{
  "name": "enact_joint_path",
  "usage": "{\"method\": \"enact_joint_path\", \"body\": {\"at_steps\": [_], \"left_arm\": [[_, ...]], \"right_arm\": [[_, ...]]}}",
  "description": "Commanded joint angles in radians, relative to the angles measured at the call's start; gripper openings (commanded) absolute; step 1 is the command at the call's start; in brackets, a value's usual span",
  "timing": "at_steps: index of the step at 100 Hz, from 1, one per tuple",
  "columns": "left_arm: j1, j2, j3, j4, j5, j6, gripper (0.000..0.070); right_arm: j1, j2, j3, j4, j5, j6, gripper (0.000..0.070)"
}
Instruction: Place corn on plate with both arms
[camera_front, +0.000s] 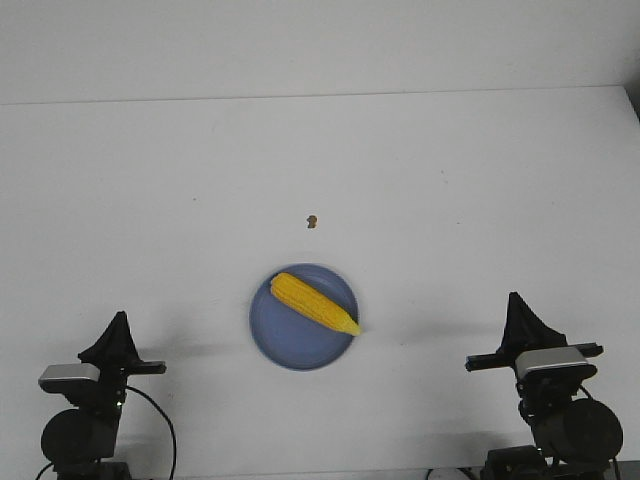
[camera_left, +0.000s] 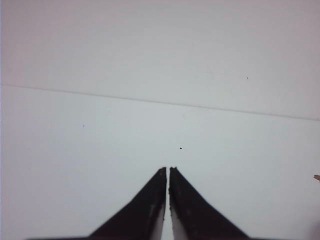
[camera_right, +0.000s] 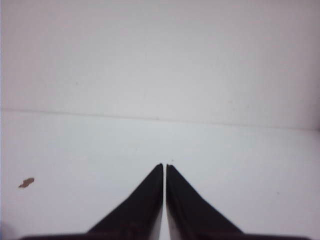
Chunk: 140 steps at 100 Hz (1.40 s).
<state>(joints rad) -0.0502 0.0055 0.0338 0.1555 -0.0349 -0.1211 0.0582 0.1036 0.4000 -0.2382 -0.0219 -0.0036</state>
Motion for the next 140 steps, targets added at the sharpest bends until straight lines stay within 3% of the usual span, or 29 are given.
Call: {"method": "enact_joint_path", "body": {"at_steps": [1,44,72,140], "left_arm": [[0.0,-0.002,-0.02,0.01,-0.002,0.003,0.0012],[0.0,-0.002,-0.02,0.01,-0.002,0.003,0.0012],[0.0,-0.002,-0.02,0.01,-0.002,0.003,0.0012],[0.0,-0.002,-0.02,0.01,-0.002,0.003,0.0012]], "right_arm": [[0.0,-0.032,-0.035,0.049,0.003,-0.01,0.0013],[-0.002,-0.102,-0.204,0.156,0.003,0.011,0.0013],[-0.002,-0.102,-0.331,0.372,0.003,0.043,0.0013],[-0.002,-0.102,-0.387,0.425,0.003,0.06,0.0012]]}}
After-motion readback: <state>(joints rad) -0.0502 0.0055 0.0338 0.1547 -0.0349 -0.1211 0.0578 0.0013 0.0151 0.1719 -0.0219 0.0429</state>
